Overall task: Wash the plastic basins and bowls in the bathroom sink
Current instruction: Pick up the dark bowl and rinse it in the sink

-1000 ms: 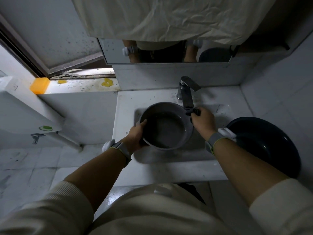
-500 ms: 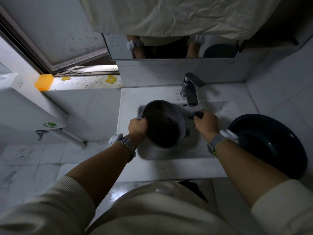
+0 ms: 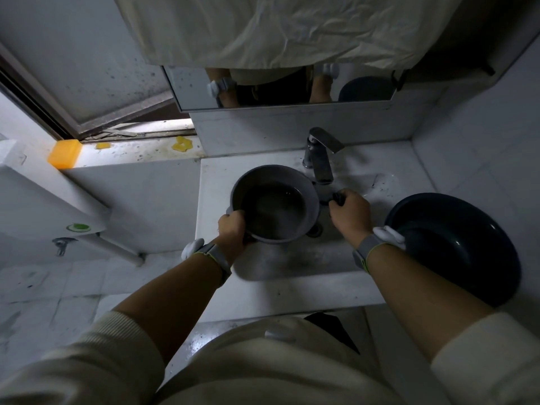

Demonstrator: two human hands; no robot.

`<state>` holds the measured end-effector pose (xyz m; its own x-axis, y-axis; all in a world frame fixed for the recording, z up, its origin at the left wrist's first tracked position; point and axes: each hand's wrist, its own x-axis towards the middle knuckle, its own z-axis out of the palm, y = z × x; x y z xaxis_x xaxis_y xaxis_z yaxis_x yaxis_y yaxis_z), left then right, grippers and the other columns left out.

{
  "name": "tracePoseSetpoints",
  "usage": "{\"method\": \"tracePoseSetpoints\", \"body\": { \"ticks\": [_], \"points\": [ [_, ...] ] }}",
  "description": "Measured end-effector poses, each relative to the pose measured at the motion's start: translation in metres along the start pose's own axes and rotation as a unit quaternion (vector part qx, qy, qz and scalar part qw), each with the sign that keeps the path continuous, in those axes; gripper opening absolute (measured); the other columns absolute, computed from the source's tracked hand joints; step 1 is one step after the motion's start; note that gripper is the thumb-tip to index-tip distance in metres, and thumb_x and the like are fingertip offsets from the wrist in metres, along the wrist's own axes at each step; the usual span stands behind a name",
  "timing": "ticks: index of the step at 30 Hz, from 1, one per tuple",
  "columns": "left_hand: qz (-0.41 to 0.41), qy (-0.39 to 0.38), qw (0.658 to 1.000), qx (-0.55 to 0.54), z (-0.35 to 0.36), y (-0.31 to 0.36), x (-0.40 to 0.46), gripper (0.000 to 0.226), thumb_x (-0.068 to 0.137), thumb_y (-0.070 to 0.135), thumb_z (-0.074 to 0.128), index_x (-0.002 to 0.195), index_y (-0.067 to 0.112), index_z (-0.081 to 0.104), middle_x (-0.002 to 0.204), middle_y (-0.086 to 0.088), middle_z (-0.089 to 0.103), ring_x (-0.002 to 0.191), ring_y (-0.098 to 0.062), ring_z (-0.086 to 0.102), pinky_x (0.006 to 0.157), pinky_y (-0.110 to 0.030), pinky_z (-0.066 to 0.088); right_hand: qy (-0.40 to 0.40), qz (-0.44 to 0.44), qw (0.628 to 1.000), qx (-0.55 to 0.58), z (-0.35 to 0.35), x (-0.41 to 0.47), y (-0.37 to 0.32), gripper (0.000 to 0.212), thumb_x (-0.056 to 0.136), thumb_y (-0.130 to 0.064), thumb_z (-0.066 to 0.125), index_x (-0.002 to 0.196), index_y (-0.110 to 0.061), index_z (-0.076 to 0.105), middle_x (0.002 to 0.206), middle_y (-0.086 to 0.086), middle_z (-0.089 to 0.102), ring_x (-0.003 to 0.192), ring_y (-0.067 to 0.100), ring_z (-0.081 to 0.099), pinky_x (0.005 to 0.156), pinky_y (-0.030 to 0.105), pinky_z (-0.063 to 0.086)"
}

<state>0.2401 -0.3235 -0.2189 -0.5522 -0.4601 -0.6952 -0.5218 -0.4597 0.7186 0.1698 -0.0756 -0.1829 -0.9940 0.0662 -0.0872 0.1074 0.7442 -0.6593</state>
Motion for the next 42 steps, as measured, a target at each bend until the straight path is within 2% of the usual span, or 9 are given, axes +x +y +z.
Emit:
{"method": "tracePoseSetpoints", "body": {
  "ticks": [5, 8, 9, 13, 19, 26, 34, 39, 42],
  "points": [
    [0.077, 0.031, 0.996, 0.041, -0.002, 0.003, 0.005, 0.039, 0.096, 0.015, 0.055, 0.134, 0.003, 0.053, 0.119, -0.017, 0.062, 0.113, -0.043, 0.063, 0.098, -0.057, 0.061, 0.014, -0.02, 1.0, 0.019, -0.005, 0.0, 0.003, 0.018, 0.094, -0.013, 0.059, 0.104, -0.003, 0.069, 0.103, 0.018, 0.07, 0.095, 0.036, 0.064, 0.08, 0.044, 0.057],
    [0.141, 0.049, 0.986, 0.071, -0.003, 0.008, 0.005, 0.007, 0.095, 0.012, 0.054, 0.1, 0.014, 0.059, 0.098, -0.009, 0.063, 0.112, -0.046, 0.065, 0.102, -0.059, 0.058, 0.019, -0.039, 0.999, 0.027, -0.007, 0.0, 0.001, 0.019, 0.093, -0.011, 0.059, 0.106, -0.004, 0.071, 0.106, 0.018, 0.07, 0.098, 0.035, 0.064, 0.081, 0.04, 0.056],
    [0.159, 0.046, 0.983, 0.074, -0.003, 0.01, 0.004, 0.011, 0.095, 0.009, 0.053, 0.096, 0.017, 0.06, 0.095, -0.007, 0.064, 0.108, -0.044, 0.066, 0.1, -0.057, 0.059, 0.02, -0.044, 0.998, 0.027, -0.007, 0.0, 0.0, 0.019, 0.093, -0.011, 0.059, 0.107, -0.004, 0.071, 0.107, 0.018, 0.07, 0.099, 0.035, 0.064, 0.082, 0.039, 0.056],
    [0.241, 0.027, 0.964, 0.113, -0.003, 0.015, 0.0, 0.028, 0.097, 0.003, 0.05, 0.12, 0.006, 0.066, 0.096, -0.003, 0.069, 0.097, -0.032, 0.066, 0.077, -0.033, 0.056, 0.016, -0.06, 0.998, 0.018, -0.006, 0.0, 0.002, 0.018, 0.093, -0.012, 0.06, 0.105, -0.003, 0.07, 0.105, 0.019, 0.068, 0.097, 0.036, 0.064, 0.081, 0.04, 0.055],
    [0.287, -0.008, 0.948, 0.141, -0.001, 0.019, -0.009, 0.047, 0.103, 0.005, 0.054, 0.149, 0.012, 0.053, 0.131, -0.009, 0.068, 0.117, -0.03, 0.065, 0.101, -0.044, 0.059, 0.015, -0.073, 0.997, 0.013, -0.004, 0.0, 0.005, 0.015, 0.092, -0.011, 0.06, 0.102, -0.004, 0.069, 0.103, 0.019, 0.067, 0.094, 0.037, 0.063, 0.075, 0.035, 0.051],
    [0.336, -0.028, 0.924, 0.182, -0.006, 0.022, -0.014, 0.059, 0.106, 0.02, 0.064, 0.16, 0.022, 0.04, 0.161, -0.006, 0.052, 0.146, -0.032, 0.052, 0.122, -0.057, 0.045, 0.015, -0.083, 0.996, 0.001, -0.004, 0.0, 0.006, 0.015, 0.092, -0.013, 0.06, 0.101, -0.007, 0.07, 0.104, 0.016, 0.066, 0.094, 0.035, 0.063, 0.077, 0.038, 0.054],
    [0.413, -0.028, 0.882, 0.226, -0.012, 0.025, -0.016, 0.059, 0.104, 0.024, 0.067, 0.159, 0.024, 0.045, 0.157, -0.004, 0.048, 0.141, -0.029, 0.052, 0.12, -0.056, 0.048, 0.004, -0.088, 0.996, -0.007, -0.005, 0.001, 0.002, 0.017, 0.092, -0.013, 0.058, 0.103, -0.01, 0.07, 0.106, 0.016, 0.066, 0.094, 0.036, 0.063, 0.079, 0.043, 0.055],
    [0.43, -0.031, 0.87, 0.238, -0.014, 0.027, -0.015, 0.06, 0.106, 0.021, 0.064, 0.162, 0.028, 0.042, 0.155, -0.007, 0.044, 0.142, -0.029, 0.048, 0.123, -0.046, 0.043, 0.007, -0.101, 0.995, 0.02, -0.006, 0.001, -0.01, 0.022, 0.09, -0.014, 0.062, 0.111, -0.008, 0.065, 0.103, 0.016, 0.069, 0.094, 0.037, 0.064, 0.076, 0.04, 0.054],
    [0.445, -0.045, 0.859, 0.248, -0.018, 0.026, -0.012, 0.065, 0.105, 0.024, 0.063, 0.164, 0.035, 0.037, 0.153, -0.004, 0.043, 0.136, -0.02, 0.046, 0.116, -0.037, 0.042, -0.001, -0.108, 0.993, 0.048, -0.004, -0.003, -0.017, 0.036, 0.088, -0.012, 0.064, 0.124, -0.01, 0.06, 0.109, 0.015, 0.071, 0.1, 0.036, 0.066, 0.08, 0.04, 0.055]
  ]
}}
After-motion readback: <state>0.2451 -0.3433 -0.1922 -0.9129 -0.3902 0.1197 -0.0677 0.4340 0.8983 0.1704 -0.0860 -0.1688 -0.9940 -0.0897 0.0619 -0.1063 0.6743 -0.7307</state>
